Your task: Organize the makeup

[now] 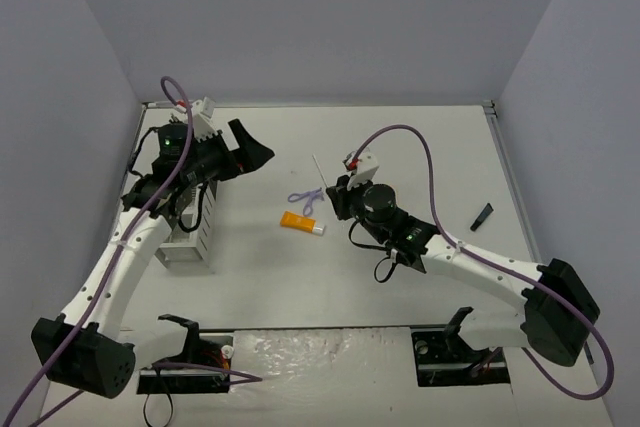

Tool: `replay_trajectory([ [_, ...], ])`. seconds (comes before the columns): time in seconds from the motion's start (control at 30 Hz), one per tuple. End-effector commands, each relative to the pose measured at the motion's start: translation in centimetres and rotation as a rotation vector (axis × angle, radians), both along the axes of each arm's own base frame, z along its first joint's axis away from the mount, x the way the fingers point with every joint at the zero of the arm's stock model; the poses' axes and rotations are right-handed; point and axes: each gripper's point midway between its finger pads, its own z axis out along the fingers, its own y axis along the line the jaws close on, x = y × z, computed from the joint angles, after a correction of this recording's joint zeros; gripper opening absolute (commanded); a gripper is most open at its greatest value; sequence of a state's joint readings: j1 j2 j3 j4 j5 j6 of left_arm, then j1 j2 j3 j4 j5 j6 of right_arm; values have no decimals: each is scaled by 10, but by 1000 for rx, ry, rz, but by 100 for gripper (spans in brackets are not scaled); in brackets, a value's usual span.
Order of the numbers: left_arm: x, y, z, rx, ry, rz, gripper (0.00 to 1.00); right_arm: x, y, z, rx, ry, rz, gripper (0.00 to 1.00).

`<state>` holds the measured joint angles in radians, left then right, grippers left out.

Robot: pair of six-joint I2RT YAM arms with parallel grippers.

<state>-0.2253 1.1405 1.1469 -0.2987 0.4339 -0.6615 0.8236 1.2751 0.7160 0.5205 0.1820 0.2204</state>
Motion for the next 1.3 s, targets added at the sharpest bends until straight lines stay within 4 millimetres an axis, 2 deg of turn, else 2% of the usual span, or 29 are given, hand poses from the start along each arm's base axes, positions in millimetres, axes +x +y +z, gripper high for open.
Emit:
replay_trajectory([
  [0.0,14,-39,50,-119,-121,-23,97,-18,25,65,132,-174,172,0],
  [0.13,11,-74,52,-152,-110,-86,97,-27,28,85,178,-212,220,0],
  [0.3,11,-100,52,-176,-105,-121,90,-34,31,93,208,-224,256,0],
  [0.4,10,-111,53,-198,-102,-140,83,-36,31,93,215,-227,262,0],
  [0.53,8,-120,50,-210,-81,-159,65,-37,30,94,219,-230,260,0],
  [0.73,5,-135,51,-242,-77,-195,20,-36,28,94,219,-234,252,0],
  [0.77,5,-136,50,-242,-76,-195,19,-36,28,94,219,-234,250,0],
  [0.87,4,-138,50,-244,-75,-201,2,-35,27,93,217,-234,245,0],
  [0.97,4,-138,51,-242,-80,-204,0,-34,27,93,217,-236,238,3],
  [1.0,4,-137,51,-238,-84,-204,0,-34,26,93,217,-235,235,5],
  [1.07,5,-136,50,-227,-91,-200,0,-34,25,93,217,-235,229,20],
  [1.17,11,-125,46,-151,-99,-161,0,-31,20,95,205,-234,202,53],
  [1.27,23,-98,47,-5,-149,-84,0,-26,10,91,171,-219,147,79],
])
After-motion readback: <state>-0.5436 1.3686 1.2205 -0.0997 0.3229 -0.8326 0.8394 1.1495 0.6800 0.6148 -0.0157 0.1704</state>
